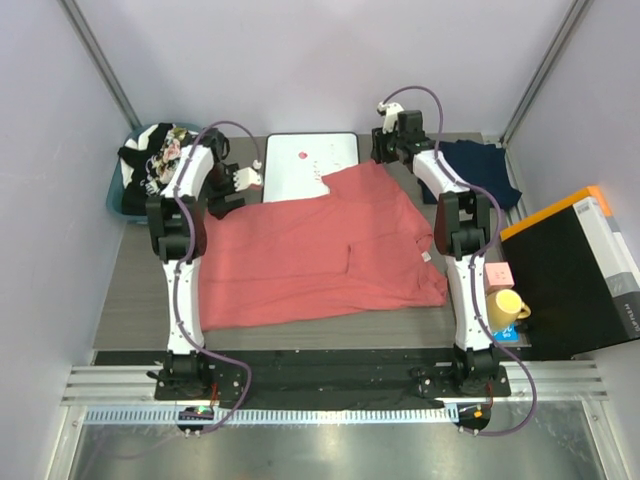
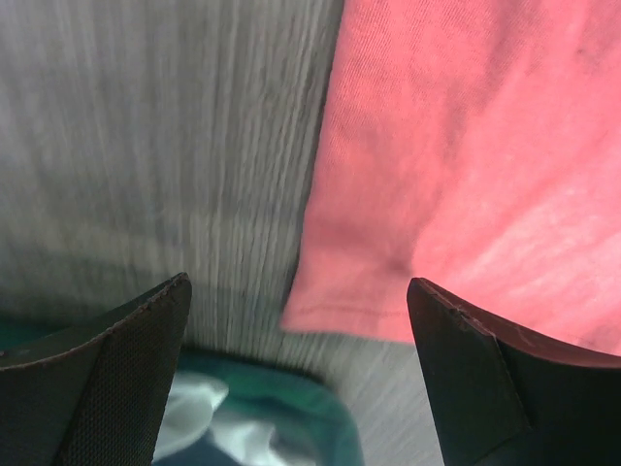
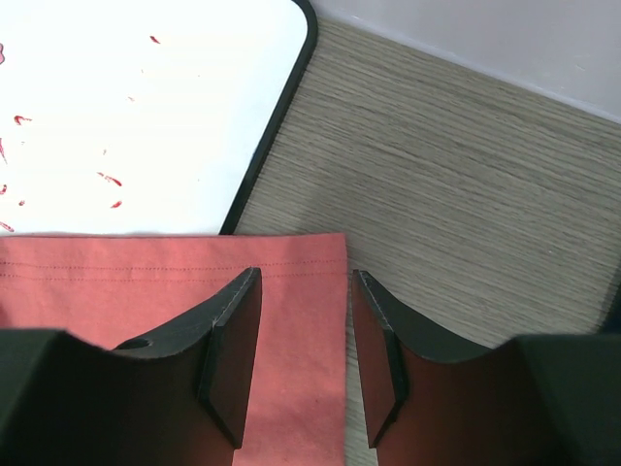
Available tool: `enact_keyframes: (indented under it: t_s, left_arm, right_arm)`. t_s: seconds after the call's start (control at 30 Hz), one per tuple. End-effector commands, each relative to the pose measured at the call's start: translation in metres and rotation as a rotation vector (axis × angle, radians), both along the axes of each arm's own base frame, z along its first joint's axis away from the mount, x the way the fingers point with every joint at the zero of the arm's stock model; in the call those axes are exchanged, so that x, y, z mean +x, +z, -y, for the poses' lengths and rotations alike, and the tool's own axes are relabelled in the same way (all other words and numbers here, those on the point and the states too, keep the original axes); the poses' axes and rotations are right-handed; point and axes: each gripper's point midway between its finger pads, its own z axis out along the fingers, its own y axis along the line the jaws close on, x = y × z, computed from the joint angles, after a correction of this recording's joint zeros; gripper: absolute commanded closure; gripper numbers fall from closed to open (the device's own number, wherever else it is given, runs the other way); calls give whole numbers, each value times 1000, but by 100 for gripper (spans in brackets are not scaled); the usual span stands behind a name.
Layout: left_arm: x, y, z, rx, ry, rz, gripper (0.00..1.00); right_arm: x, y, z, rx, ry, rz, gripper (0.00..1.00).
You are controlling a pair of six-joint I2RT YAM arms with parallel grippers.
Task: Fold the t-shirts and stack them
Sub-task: Grap the side of the flattened tshirt furthest away from the robot with both arms
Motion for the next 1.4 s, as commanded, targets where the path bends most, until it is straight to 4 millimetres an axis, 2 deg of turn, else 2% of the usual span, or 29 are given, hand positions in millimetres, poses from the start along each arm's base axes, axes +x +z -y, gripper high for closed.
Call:
enact_keyframes:
  t_s: [0.0,0.17,0.2,0.43,0.47,0.7,0.93,1.03,1.07,1.13,1.17,1.2,1.23,1.27,1.33,1.37]
  left_arm:
    - [6,10,-9,4,-45,2,8]
    - [21,-1,-15,37,-72,33,9]
    - [22,0,-29,38,-47,37,8]
    - [20,-13,-38,32,-44,12,9]
    - [16,-17,-38,31,-52,-8,9]
    - [2,-37,-33,7,-67,-82,9]
    - [-10,-50,-21,-6,-91,-141,12]
    - [-10,-50,-14,-12,-96,-140,22]
    - [-10,-50,-13,-12,-92,-141,30]
    - [-11,-51,-14,-15,-83,-145,39]
    - [-12,-53,-13,-14,-74,-150,54]
    - [-13,-54,-13,-16,-69,-156,61]
    - [-13,-54,1,-16,-87,-156,67]
    - [-15,-56,2,-18,-73,-162,77]
    - [-15,-55,6,-17,-71,-162,89]
    - [-19,-57,7,-18,-66,-172,100]
  right_arm:
    - [8,32,-12,19,7,83,52]
    - [5,29,-19,22,15,74,52]
    - [4,27,-21,19,22,72,52]
    - [2,13,-25,9,24,51,52]
    - [2,8,-24,7,22,44,52]
    - [2,12,-26,10,18,49,52]
    - [-3,10,-23,-2,10,37,52]
    - [-2,5,-20,-10,-4,30,52]
    - [-2,3,-20,-13,-6,31,52]
    - [0,3,-18,-12,-20,33,52]
    - [0,2,-18,-12,-26,34,52]
    - [1,2,-16,-14,-37,34,52]
    - [3,1,-14,-10,-46,35,52]
    - [3,-1,-14,-7,-52,32,52]
    - [8,1,-10,-4,-77,43,52]
    - [9,-4,-6,3,-96,35,52]
